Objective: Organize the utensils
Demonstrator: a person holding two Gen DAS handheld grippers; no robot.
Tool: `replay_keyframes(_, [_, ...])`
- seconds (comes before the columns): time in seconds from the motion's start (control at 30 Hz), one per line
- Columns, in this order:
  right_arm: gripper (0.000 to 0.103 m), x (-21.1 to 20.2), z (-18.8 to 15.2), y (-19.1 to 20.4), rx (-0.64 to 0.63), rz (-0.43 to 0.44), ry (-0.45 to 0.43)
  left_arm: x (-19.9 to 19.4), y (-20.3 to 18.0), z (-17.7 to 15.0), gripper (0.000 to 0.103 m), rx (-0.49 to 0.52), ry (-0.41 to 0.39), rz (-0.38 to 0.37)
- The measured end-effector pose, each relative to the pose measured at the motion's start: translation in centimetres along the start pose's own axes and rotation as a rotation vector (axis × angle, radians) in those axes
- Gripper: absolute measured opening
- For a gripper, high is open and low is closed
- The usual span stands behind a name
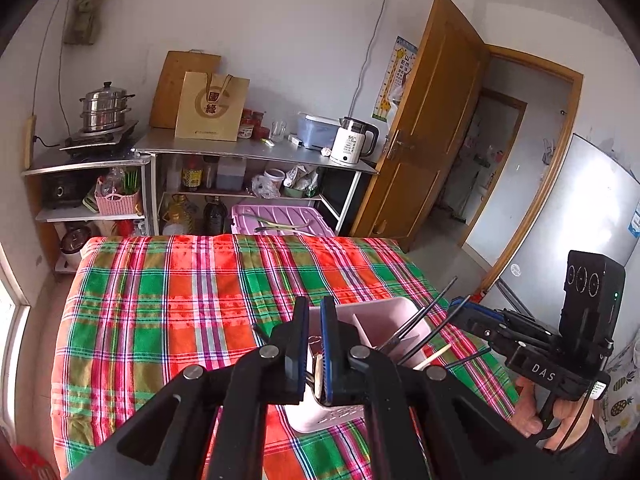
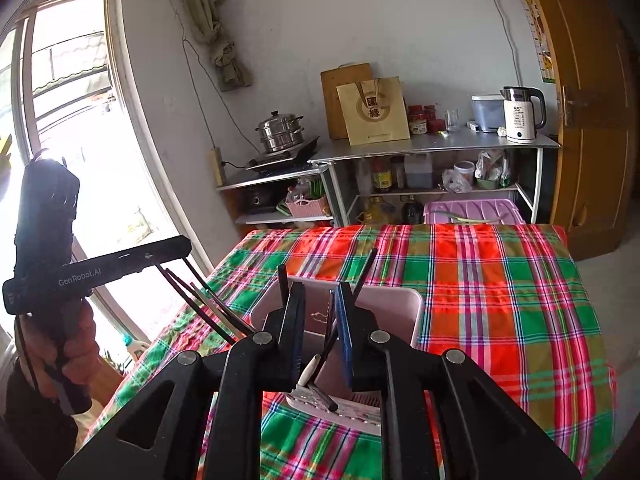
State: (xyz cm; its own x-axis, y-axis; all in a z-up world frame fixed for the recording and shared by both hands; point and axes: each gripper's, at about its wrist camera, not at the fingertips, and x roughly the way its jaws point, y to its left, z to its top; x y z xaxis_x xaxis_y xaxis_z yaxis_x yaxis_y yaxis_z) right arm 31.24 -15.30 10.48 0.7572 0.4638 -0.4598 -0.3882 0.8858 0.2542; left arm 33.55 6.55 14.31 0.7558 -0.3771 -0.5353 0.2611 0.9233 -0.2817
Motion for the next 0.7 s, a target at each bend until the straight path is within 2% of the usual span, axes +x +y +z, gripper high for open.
replay_keyframes(0.23, [0.017,-4.1,-1.4,1.1,-0.020,-0.001,-0.044,-4.1,-1.3,-3.2,0.006,0.003,-0.046,0.021])
replay_keyframes(0.3, [0.020,-5.4,-2.3,1.6,-0.029,0.004,-0.056,-5.2,-1.9,-4.7,0.009,0.005,-0.058,0.033])
replay_keyframes(0.57, [0.022,-9.9,-7.4,3.4,-0.070,-0.021,-0.073,-9.0,-4.5,-12.0,0.023,0.018,-0.086,0.072])
replay_keyframes(0.63, [0.025,-10.9,-8.8,3.7,-0.083,-0.034,-0.074,-9.8,-5.1,-13.9,0.025,0.020,-0.094,0.083])
replay_keyframes(0.7, [0.034,-11.8,-10.2,3.9,-0.088,-0.045,-0.072,-10.6,-5.6,-15.8,0.027,0.013,-0.101,0.100])
